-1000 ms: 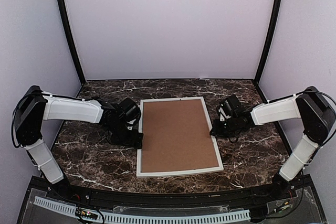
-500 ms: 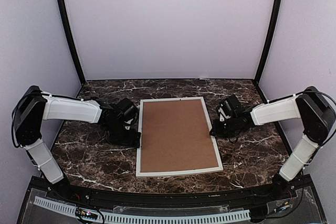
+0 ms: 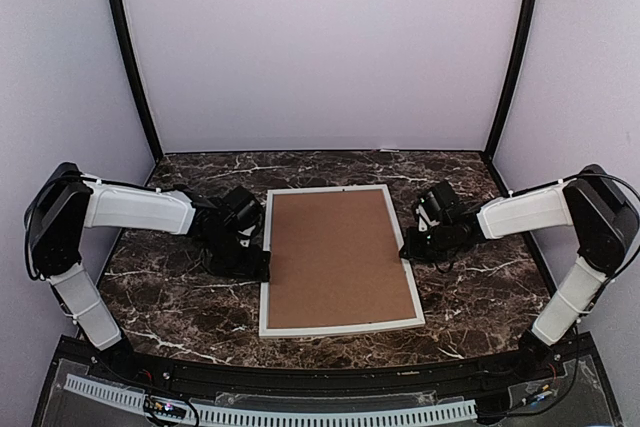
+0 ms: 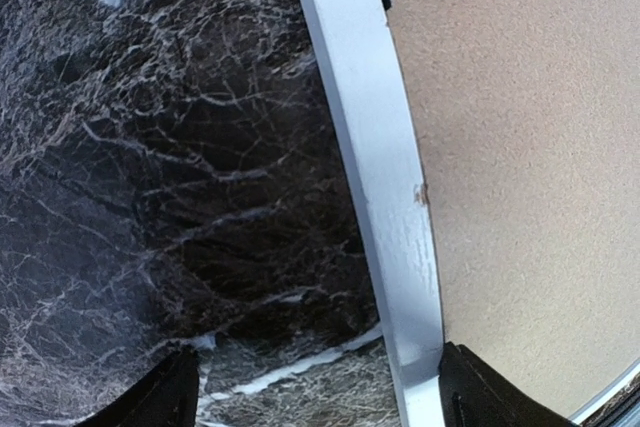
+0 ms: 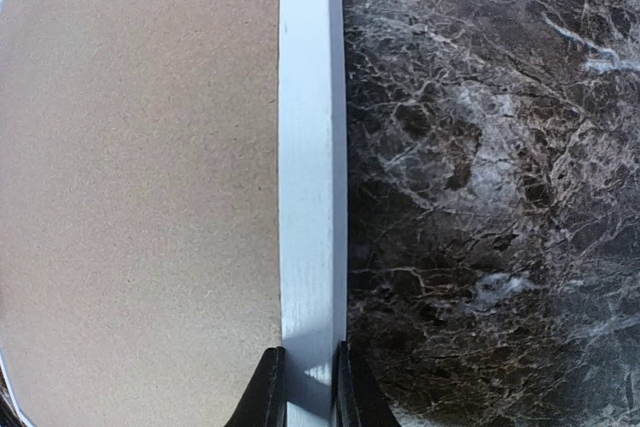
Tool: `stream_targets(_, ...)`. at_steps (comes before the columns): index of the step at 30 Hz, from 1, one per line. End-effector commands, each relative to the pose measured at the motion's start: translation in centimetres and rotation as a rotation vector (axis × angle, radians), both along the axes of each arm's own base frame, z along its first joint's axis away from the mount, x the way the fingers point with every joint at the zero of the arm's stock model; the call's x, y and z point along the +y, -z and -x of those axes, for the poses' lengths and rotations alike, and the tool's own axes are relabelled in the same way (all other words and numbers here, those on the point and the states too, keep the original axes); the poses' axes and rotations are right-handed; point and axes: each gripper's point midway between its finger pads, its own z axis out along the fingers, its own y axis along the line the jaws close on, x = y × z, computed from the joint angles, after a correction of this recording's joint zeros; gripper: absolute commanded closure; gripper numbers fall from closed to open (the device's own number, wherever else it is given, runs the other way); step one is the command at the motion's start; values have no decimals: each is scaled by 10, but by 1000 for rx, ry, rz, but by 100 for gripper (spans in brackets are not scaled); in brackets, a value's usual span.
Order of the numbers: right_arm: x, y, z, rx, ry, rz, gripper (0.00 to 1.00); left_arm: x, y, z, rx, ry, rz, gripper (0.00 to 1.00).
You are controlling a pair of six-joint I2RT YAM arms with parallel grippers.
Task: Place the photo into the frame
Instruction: Press the fastener.
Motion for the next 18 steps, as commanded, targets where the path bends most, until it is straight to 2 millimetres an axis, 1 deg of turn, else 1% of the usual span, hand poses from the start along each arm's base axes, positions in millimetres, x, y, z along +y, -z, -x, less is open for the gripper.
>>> stream_targets(1, 0, 30, 30, 131, -26, 19, 97, -3, 10, 7, 39, 15, 5, 14)
stream_targets(11, -1, 31, 31, 131, -25, 22, 97, -8, 22, 13, 69, 31, 1, 14)
stream_targets(18, -1, 30, 31, 130, -25, 22, 97, -10, 37, 20, 105, 52, -22, 15)
